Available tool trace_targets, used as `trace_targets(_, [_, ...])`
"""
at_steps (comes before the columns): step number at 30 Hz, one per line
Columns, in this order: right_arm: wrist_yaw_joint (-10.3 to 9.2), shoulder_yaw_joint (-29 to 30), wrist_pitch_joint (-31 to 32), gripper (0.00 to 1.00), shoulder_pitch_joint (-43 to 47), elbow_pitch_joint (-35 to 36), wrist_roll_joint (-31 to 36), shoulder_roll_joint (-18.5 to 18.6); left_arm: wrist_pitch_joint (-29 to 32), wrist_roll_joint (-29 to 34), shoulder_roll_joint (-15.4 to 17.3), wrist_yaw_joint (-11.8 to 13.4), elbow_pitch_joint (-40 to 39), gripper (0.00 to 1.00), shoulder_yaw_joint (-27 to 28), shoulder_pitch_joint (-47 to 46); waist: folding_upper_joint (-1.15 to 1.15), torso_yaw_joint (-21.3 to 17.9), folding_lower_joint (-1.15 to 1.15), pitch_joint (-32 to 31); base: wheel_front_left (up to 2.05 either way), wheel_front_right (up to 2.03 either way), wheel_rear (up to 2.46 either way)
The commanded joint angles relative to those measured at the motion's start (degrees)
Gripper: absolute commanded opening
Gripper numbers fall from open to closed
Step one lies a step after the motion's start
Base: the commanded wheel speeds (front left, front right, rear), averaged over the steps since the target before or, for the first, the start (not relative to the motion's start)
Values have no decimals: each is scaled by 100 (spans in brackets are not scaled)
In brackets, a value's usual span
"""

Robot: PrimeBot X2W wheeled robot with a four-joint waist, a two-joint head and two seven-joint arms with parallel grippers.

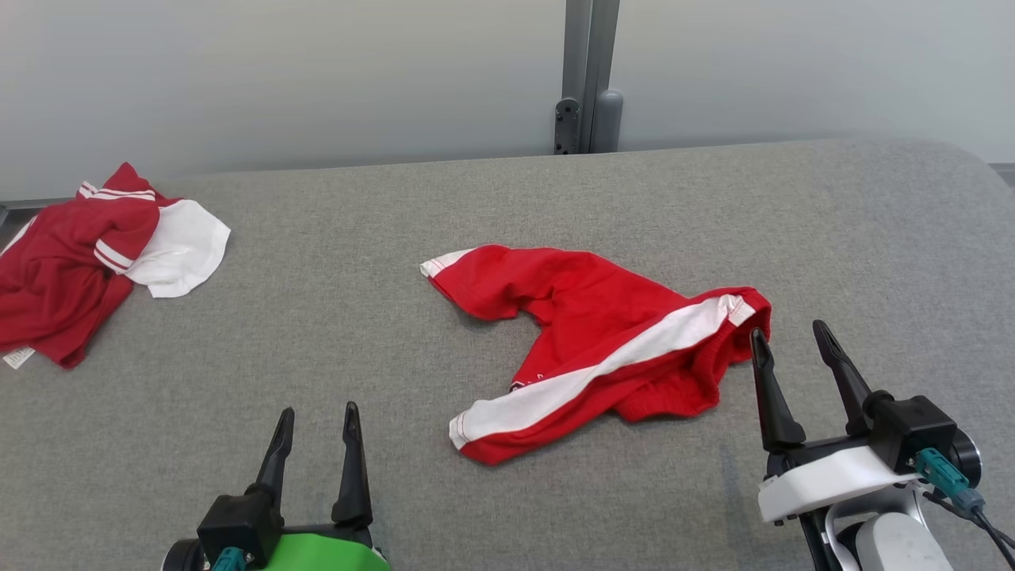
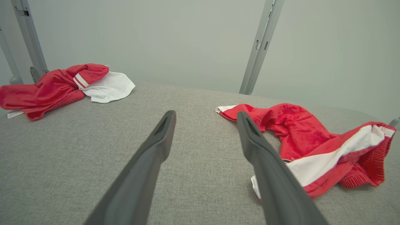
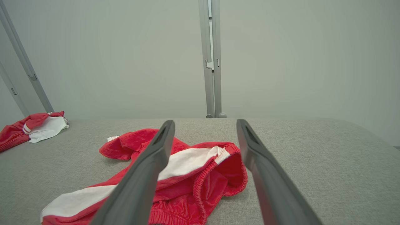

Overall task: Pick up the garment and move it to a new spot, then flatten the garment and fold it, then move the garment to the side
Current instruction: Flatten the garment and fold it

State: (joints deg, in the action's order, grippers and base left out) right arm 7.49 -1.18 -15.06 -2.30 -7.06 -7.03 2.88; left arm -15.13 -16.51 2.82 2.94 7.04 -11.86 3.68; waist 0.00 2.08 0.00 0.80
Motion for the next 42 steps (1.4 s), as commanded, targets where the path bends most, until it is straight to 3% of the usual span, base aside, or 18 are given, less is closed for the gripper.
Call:
trace_targets(1, [0,23,-17,100,22,-14,-31,3,-3,65,13,-10,0,100,10,58,0,1,0,11,0,0,0])
trace_targets(8, [0,286,-3,100,-203,-423,-310,5,-3,84,13,-27,4,100,-10,-20,0,33,0,113,0,0,0])
trace_targets(20, [0,399,577,100,-1270,-1998,-1197,8,-3,2,13,2,75,100,-148,-274,0,349,0,469,0,0,0])
trace_targets(26, [0,418,462,87,-1639,-2567,-1585,10,-3,-10,13,-6,102,100,-143,-322,0,513,0,551,0,0,0])
trace_targets(30, [0,436,334,73,-1794,-2808,-1617,38,-3,-6,13,-17,109,100,-125,-336,0,570,0,572,0,0,0])
trace_targets(31, [0,433,309,53,-1831,-2856,-1620,45,-3,-4,13,-17,109,100,-122,-332,0,577,0,575,0,0,0])
trace_targets(33, [0,413,268,45,-1884,-2932,-1614,64,-3,0,13,-16,106,100,-115,-323,0,584,0,577,0,0,0])
trace_targets(39, [0,405,167,38,-1998,-3035,-1584,133,-3,12,13,18,99,100,-105,-283,0,540,0,568,0,0,0])
trace_targets(42, [0,356,153,31,-2041,-3095,-1563,159,-3,13,13,13,121,100,-118,-270,0,503,0,553,0,0,0])
